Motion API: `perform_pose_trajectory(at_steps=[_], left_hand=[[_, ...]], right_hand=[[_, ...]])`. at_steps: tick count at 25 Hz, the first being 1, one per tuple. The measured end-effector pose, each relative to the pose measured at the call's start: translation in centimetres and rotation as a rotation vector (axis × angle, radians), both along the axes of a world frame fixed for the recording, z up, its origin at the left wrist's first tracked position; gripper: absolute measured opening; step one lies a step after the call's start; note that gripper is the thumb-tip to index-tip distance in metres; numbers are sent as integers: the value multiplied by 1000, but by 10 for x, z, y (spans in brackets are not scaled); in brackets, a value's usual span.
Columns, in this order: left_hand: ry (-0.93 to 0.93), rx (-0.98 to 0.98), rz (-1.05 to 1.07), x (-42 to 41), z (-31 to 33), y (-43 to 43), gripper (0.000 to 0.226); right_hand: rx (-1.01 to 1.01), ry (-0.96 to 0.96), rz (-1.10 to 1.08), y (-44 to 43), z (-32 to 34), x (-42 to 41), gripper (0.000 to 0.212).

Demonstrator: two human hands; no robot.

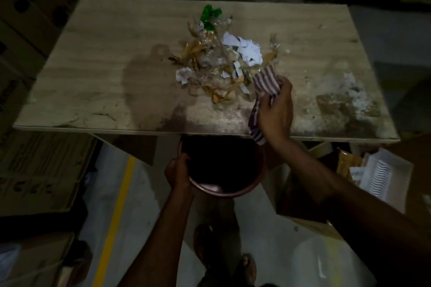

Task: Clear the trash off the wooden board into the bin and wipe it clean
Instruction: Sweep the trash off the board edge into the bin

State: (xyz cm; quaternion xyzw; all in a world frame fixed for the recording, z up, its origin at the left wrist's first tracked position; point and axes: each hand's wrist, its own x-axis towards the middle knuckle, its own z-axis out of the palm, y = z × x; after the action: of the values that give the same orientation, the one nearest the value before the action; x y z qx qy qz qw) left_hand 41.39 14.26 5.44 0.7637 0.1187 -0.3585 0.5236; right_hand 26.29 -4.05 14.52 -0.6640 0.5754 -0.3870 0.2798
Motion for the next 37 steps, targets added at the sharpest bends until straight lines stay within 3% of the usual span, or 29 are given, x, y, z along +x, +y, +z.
perform_pose_trajectory(at_steps=[4, 7, 9, 11, 14, 18, 21, 25, 29, 33, 35, 37], left_hand=[[71, -32, 83, 11, 6, -3, 24], [72, -67, 119, 11, 15, 2, 21], [57, -96, 163, 9, 20, 3, 30], [37, -93, 213, 6, 19, 8, 53], [14, -92, 259, 0, 21, 12, 60], [8, -23, 233, -5, 25, 13, 38], [22, 7, 212, -6, 34, 15, 24], [19, 7, 220, -2, 40, 21, 40], [32, -20, 212, 1, 42, 25, 27], [15, 19, 184, 4, 40, 29, 31], [27, 21, 172, 3, 41, 29, 25], [48, 25, 155, 1, 42, 31, 23]], right_hand=[[-223, 215, 117, -49, 5, 33, 47], [-305, 532, 399, -92, -5, 70, 55], [-291, 753, 669, -113, -15, 89, 62], [-220, 850, 802, -114, -25, 100, 60], [-248, 827, 809, -85, -37, 92, 56], [-194, 692, 768, -15, -35, 60, 49], [-130, 662, 799, 32, -21, 45, 57], [-116, 630, 847, 77, -18, 32, 71], [-133, 694, 914, 110, -31, 13, 73], [19, 729, 1109, 111, -31, 13, 71], [-19, 718, 1154, 111, -22, 17, 65], [-141, 588, 1095, 112, -11, 18, 56]])
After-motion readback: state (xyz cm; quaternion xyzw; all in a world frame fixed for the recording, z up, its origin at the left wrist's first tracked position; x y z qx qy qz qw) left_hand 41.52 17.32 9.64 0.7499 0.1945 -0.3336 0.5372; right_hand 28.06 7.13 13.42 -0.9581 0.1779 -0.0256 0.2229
